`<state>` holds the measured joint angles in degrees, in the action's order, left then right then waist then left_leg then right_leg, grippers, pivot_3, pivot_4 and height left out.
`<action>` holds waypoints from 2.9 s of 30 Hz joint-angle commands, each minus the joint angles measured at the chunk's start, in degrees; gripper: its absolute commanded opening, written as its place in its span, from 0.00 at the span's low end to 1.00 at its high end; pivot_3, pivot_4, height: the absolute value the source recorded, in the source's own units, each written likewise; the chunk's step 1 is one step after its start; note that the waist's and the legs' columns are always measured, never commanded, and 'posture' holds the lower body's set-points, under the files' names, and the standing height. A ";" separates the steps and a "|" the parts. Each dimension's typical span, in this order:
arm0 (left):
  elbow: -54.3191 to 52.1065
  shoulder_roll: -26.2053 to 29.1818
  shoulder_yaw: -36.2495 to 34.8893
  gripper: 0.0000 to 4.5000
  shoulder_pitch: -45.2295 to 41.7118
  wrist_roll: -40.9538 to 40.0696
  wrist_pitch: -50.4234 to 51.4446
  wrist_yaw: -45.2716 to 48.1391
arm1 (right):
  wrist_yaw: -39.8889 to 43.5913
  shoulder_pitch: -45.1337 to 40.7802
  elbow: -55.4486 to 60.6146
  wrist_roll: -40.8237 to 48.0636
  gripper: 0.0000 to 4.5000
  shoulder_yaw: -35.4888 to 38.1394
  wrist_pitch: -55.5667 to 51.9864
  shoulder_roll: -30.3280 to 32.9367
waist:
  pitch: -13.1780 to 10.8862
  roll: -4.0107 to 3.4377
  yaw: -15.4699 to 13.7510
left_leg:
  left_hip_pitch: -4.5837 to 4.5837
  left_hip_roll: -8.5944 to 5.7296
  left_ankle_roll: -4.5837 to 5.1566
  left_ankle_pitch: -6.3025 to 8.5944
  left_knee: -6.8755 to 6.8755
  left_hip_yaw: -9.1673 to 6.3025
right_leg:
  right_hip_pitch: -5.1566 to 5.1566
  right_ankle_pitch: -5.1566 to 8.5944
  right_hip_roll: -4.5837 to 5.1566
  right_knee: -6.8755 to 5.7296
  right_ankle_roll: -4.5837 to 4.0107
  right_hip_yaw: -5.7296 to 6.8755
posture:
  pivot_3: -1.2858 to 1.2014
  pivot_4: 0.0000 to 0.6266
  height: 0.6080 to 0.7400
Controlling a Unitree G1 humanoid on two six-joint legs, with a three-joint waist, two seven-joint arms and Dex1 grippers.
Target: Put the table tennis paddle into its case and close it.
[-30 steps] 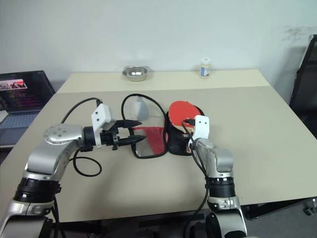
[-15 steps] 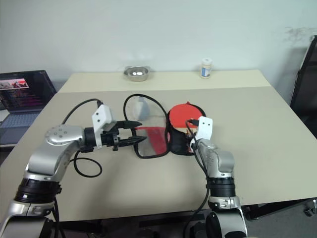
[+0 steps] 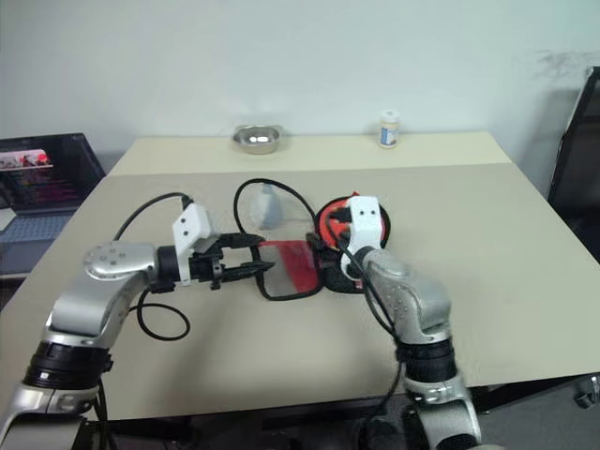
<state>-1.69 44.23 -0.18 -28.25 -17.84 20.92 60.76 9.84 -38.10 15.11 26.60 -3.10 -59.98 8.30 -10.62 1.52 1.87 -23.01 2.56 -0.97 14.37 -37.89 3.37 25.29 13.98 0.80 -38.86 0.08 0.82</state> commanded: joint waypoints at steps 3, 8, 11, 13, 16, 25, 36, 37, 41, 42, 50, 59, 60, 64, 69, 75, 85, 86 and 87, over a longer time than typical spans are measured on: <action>2.62 3.73 -2.51 0.63 0.83 0.03 -0.78 1.58 | 19.18 -3.25 4.55 6.45 0.99 2.35 -1.14 17.93 | -0.01 0.04 -0.23 | 0.00 -0.04 0.03 0.02 -0.02 -0.01 | -0.02 0.00 0.02 0.04 0.00 0.03 | 0.52 0.24 1.00; 9.42 6.09 -1.26 0.35 0.45 3.90 -6.26 2.65 | 32.35 -4.28 3.16 8.61 1.00 3.72 1.70 31.05 | -0.03 0.07 -0.04 | 0.00 0.05 0.06 0.04 0.06 -0.01 | 0.01 0.01 -0.06 0.09 -0.01 0.04 | 0.52 0.24 1.00; 13.60 6.21 0.06 0.09 -0.28 6.43 -10.33 3.27 | 38.25 -4.22 1.54 9.40 1.00 5.27 3.89 36.17 | -0.04 0.09 0.00 | 0.03 0.07 0.08 0.05 0.06 0.02 | 0.01 0.01 -0.07 0.10 -0.02 0.00 | 0.52 0.24 1.00; 17.87 4.78 0.15 0.00 -2.33 7.27 -11.06 2.07 | 42.00 -3.26 1.59 10.21 1.00 6.55 4.96 39.82 | -0.05 0.10 -0.18 | 0.02 0.12 0.08 0.05 0.04 0.00 | 0.01 0.01 -0.07 0.09 -0.02 0.02 | 0.52 0.24 1.00; 24.03 2.92 1.96 0.00 -5.16 9.88 -13.74 1.16 | 45.39 -1.72 2.22 10.99 1.00 7.86 6.25 42.93 | -0.05 0.14 -0.27 | 0.02 0.06 0.08 0.05 0.02 0.02 | -0.01 0.01 -0.07 0.09 -0.02 0.04 | 0.52 0.24 1.00; 33.44 -13.49 4.26 0.00 -21.33 7.34 -13.66 3.61 | 45.50 3.39 3.82 10.81 1.00 9.56 8.56 44.98 | -0.28 0.65 -0.99 | -0.09 -0.05 0.08 0.05 -0.11 0.03 | -0.02 -0.04 0.01 0.13 0.07 0.01 | 0.52 0.24 1.00; 48.37 -26.17 6.93 0.00 -35.47 11.06 -22.26 5.56 | 40.13 5.98 -1.21 7.38 1.00 11.49 9.32 45.07 | -0.32 0.73 -1.19 | -0.09 -0.12 0.09 0.05 -0.10 0.06 | -0.02 -0.04 -0.10 0.21 0.08 -0.02 | 0.52 0.24 1.00; 48.72 -26.22 7.03 0.00 -35.36 11.29 -22.87 5.70 | 39.96 5.94 -1.50 7.62 1.00 11.21 8.93 44.74 | -0.33 0.74 -1.10 | -0.09 -0.12 0.09 0.05 -0.10 0.07 | -0.01 -0.04 -0.12 0.20 0.08 -0.03 | 0.52 0.24 1.00; 47.41 -24.12 6.61 0.00 -33.22 11.45 -23.55 6.97 | 36.53 4.43 -4.59 8.27 1.00 10.62 7.08 39.98 | -0.33 0.74 -0.26 | -0.08 -0.05 0.09 0.05 -0.09 0.04 | -0.01 -0.05 -0.28 0.19 0.07 -0.04 | 0.52 0.24 1.00; 46.76 -23.43 6.49 0.00 -32.60 11.37 -23.42 7.27 | 36.63 4.39 -5.14 7.84 1.00 10.15 7.76 39.24 | -0.33 0.74 -0.12 | -0.04 -0.02 0.09 0.05 -0.08 0.06 | -0.01 -0.05 -0.28 0.15 0.06 -0.06 | 0.52 0.24 1.00; 22.79 -11.25 3.62 0.00 -17.60 5.49 -13.25 13.22 | 34.72 -1.35 -18.35 -2.16 1.00 -1.20 13.22 30.31 | -0.33 0.73 0.57 | 0.07 0.17 0.07 0.04 -0.08 0.05 | 0.02 -0.04 -0.38 -0.08 0.03 -0.13 | 0.52 0.24 1.00; 3.77 -2.47 -2.85 0.00 -7.31 -2.22 0.79 9.65 | 30.53 -13.01 -48.58 -12.12 1.00 -3.05 24.43 18.74 | -0.33 0.73 -0.35 | 0.04 0.08 0.07 0.04 -0.15 0.08 | -0.01 -0.06 -0.16 -0.07 0.00 -0.12 | 0.52 0.24 1.00; 2.71 -2.16 -3.19 0.00 -6.61 -2.43 1.50 9.05 | 30.54 -13.97 -51.69 -13.41 1.00 -3.49 25.94 18.16 | -0.33 0.73 -0.35 | 0.02 0.06 0.07 0.03 -0.14 0.06 | -0.01 -0.06 -0.14 -0.06 -0.01 -0.11 | 0.52 0.24 1.00; 0.24 -1.41 -3.80 0.00 -5.11 -3.01 3.09 7.47 | 32.59 -16.17 -59.82 -17.45 1.00 -5.20 30.24 16.96 | -0.33 0.73 -0.26 | -0.01 0.02 0.07 0.04 -0.14 0.09 | -0.02 -0.21 -0.07 -0.02 -0.25 -0.12 | 0.52 0.24 1.00; -0.69 -0.72 -3.69 0.00 -4.58 -3.25 3.59 6.43 | 36.88 -17.22 -63.65 -19.99 0.96 -7.09 30.16 15.33 | -0.32 0.73 -0.09 | 0.06 0.07 0.07 0.04 -0.13 0.09 | -0.03 -0.21 -0.08 -0.07 -0.27 -0.13 | 0.52 0.24 1.00; -0.46 -0.04 -3.36 0.00 -4.38 -3.23 3.28 6.00 | 38.89 -18.42 -66.45 -21.76 0.59 -7.80 28.92 11.47 | -0.27 0.80 0.25 | 0.15 0.13 0.07 0.03 -0.13 0.09 | -0.07 -0.21 -0.10 -0.12 -0.26 -0.13 | 0.52 0.24 1.00; -2.88 4.31 -4.31 0.00 0.35 -5.54 4.96 9.93 | 40.65 -22.08 -67.99 -17.24 0.01 -1.31 21.92 5.73 | -0.13 0.97 1.77 | 0.51 0.23 0.06 0.03 -0.08 0.11 | -0.28 -0.23 -0.16 -0.15 -0.32 -0.21 | 0.52 0.24 1.00; -3.64 5.11 -4.72 0.00 1.45 -6.67 5.48 10.96 | 41.97 -21.76 -65.14 -16.00 0.01 -1.16 19.30 5.16 | -0.14 0.96 1.75 | 0.50 0.27 0.06 0.03 -0.04 0.09 | -0.27 -0.22 -0.16 -0.15 -0.35 -0.19 | 0.52 0.24 1.00; -4.32 5.83 -5.01 0.00 2.42 -7.54 5.84 11.79 | 42.97 -21.25 -62.47 -15.10 0.01 -1.21 17.14 4.75 | -0.13 0.96 1.77 | 0.47 0.28 0.06 0.03 -0.03 0.08 | -0.24 -0.22 -0.18 -0.15 -0.39 -0.17 | 0.52 0.24 1.00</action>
<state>-3.00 48.61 -2.90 -26.07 -23.13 26.24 71.06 49.26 -59.69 -51.44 8.65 -3.64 -39.19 15.46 -10.76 2.49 3.64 -22.67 2.96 -0.91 14.40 -37.91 3.46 25.19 13.72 0.61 -39.01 -0.39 0.64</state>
